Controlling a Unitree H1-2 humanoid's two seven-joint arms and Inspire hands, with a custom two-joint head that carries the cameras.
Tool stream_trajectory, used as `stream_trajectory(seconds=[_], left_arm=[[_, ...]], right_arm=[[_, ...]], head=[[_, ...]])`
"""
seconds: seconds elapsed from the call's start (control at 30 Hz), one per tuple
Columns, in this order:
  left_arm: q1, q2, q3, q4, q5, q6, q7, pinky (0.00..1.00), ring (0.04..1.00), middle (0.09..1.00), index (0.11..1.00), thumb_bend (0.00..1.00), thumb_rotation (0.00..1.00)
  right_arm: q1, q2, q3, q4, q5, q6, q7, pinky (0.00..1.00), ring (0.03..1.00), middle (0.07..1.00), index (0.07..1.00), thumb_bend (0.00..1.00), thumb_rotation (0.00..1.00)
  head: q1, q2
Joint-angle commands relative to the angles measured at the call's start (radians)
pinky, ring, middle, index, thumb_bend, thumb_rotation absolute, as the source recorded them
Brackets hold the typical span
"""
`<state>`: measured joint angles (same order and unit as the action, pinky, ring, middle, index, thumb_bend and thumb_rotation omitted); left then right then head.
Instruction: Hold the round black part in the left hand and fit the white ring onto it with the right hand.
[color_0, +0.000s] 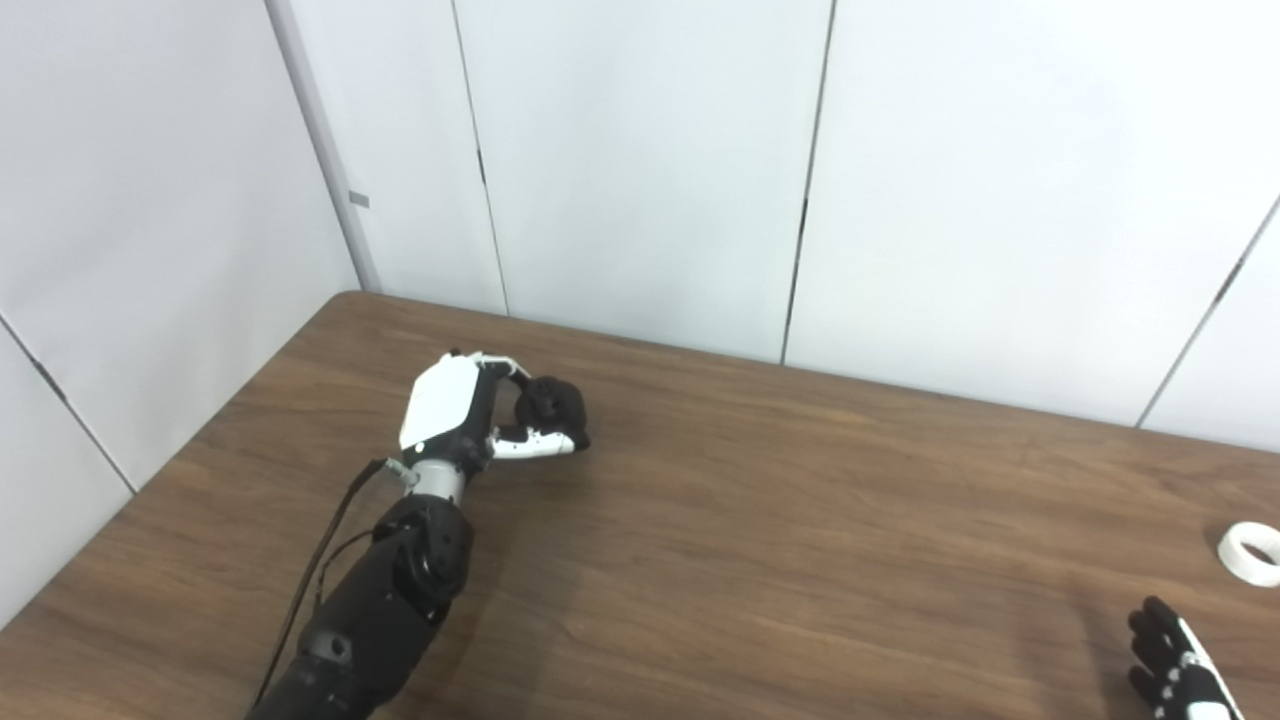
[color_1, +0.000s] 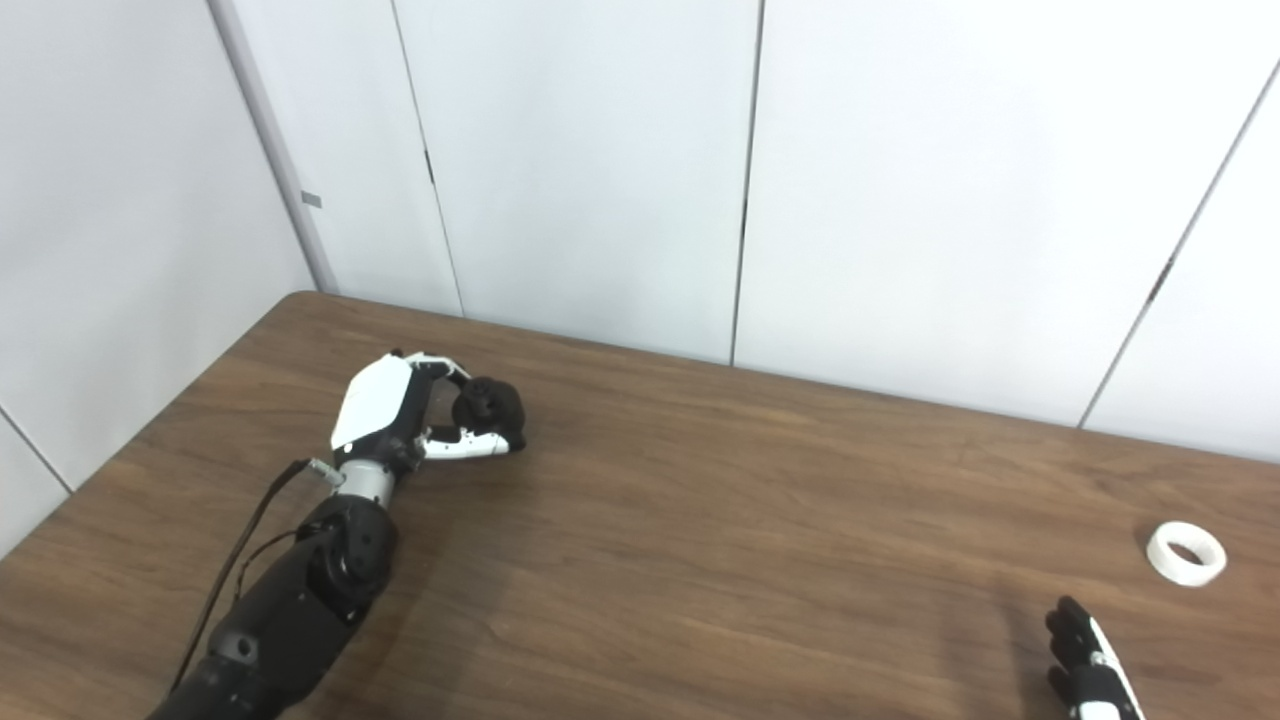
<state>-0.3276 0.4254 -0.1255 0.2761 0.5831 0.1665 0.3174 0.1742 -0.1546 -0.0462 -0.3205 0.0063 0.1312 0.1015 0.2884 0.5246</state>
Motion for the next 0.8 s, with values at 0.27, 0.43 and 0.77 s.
stream_trajectory(seconds=[0.27, 0.43, 0.77], left_arm=[[0.036, -0.058, -0.072, -0.260, 0.125, 0.035, -0.099, 1.00, 0.893, 0.769, 0.484, 0.52, 0.06], [0.061, -0.093, -0.099, -0.341, 0.148, 0.031, -0.158, 1.00, 0.884, 0.765, 0.484, 0.52, 0.06], [0.105, -0.158, -0.173, -0.426, 0.208, 0.023, -0.268, 1.00, 0.860, 0.755, 0.484, 0.52, 0.06]], right_arm=[[-0.017, 0.009, 0.008, -0.011, -0.005, 0.012, -0.011, 1.00, 0.986, 0.964, 0.960, 0.45, 1.00], [-0.023, 0.017, 0.020, -0.021, -0.030, 0.023, -0.025, 1.00, 0.983, 0.954, 0.954, 0.42, 1.00], [-0.028, 0.035, 0.046, -0.025, -0.048, 0.026, -0.038, 1.00, 0.971, 0.942, 0.951, 0.44, 1.00]], head=[[-0.040, 0.014], [-0.075, 0.032], [-0.174, 0.070]])
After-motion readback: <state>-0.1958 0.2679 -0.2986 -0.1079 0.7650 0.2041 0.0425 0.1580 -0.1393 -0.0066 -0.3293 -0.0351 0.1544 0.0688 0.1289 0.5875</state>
